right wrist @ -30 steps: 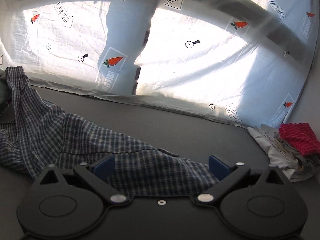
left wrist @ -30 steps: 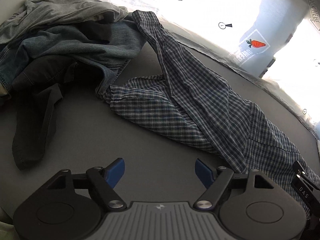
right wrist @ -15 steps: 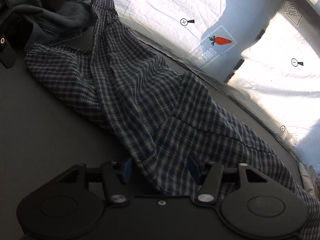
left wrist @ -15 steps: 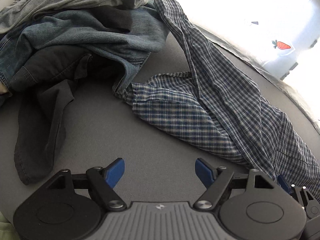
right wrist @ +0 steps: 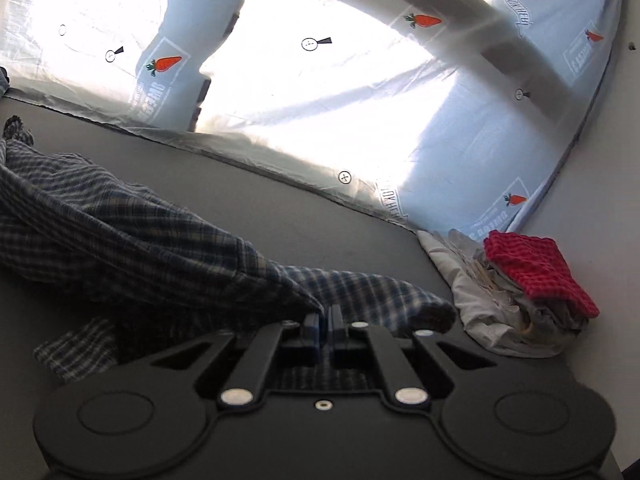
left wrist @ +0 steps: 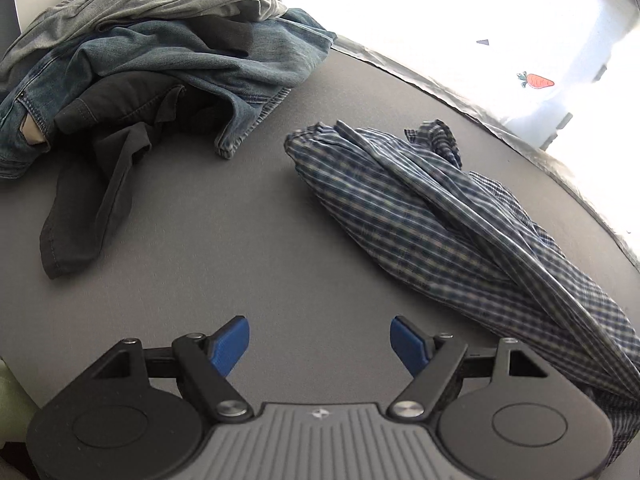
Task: Fold clothes
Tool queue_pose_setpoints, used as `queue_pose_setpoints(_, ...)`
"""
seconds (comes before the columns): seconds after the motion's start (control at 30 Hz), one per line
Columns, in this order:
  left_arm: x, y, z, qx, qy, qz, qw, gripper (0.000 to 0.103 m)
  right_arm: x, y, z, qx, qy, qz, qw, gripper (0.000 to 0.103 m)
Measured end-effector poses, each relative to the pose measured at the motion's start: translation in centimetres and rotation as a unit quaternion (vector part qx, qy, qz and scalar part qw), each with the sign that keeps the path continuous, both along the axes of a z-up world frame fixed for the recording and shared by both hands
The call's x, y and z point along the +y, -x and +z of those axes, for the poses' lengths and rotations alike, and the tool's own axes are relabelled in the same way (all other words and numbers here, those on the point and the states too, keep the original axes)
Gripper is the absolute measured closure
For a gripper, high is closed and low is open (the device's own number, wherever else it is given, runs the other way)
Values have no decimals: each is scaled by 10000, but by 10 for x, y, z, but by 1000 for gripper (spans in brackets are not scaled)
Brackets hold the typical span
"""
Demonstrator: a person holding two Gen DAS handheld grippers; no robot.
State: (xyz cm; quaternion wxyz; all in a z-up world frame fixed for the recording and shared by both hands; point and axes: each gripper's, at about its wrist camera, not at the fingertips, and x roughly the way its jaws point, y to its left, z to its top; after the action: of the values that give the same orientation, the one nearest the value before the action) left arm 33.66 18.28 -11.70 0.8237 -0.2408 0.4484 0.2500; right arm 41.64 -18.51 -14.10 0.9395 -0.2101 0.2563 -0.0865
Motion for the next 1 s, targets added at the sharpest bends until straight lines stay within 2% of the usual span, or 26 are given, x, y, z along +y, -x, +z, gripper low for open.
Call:
queue_pose_setpoints(0.13, -16, 6, -1, 1, 38, 158, 9999, 25, -81, 7, -2, -50, 182, -1030, 9945, 99)
queue_pose_setpoints(0.27, -23, 1, 0, -40, 19, 229, 9997, 25, -162, -6, -1, 64, -287, -2349, 9716, 97)
queue_pose_setpoints(0.3, -25, -2, 0, -50, 16, 228, 9997, 25, -172, -8, 0, 128, -362, -2465, 9684, 91)
queue_pose_setpoints(0.33, -27, -6, 1, -70, 12, 200, 9998, 25, -180, -8, 2, 157, -479, -2485, 9673, 85)
queue_pose_setpoints(0.37, -29, -12, 1, -98, 8, 149, 9998, 25, -187, -9, 4, 186, -595, -2505, 9661, 72)
queue_pose_setpoints(0.4, -31, -18, 2, -123, -6, 74, 9999, 25, -191, -9, 6, 186, -720, -2502, 9653, 65)
queue_pose_setpoints(0.53, -47, -47, -1, -149, -132, -375, 9991, 24, -185, -17, 26, 14, -1479, -2287, 9622, 55)
queue_pose_setpoints(0.63, -63, -75, -8, -73, -203, -881, 9959, 24, -179, -27, 42, -245, -1992, -2213, 9543, 49)
queue_pose_setpoints(0.73, -79, -103, -18, 15, -239, -1384, 9901, 23, -178, -31, 60, -540, -2512, -2100, 9433, 43)
queue_pose_setpoints(0.8, -89, -121, -27, 76, -234, -1720, 9848, 23, -180, -33, 66, -658, -2727, -2043, 9378, 27)
queue_pose_setpoints(0.87, -100, -135, -35, 102, -240, -2033, 9788, 23, -183, -38, 64, -617, -2833, -1967, 9366, 18)
queue_pose_setpoints(1.0, -120, -161, -56, 318, -145, -2659, 9634, 26, -182, -44, 50, -299, -2677, -2189, 9378, 17)
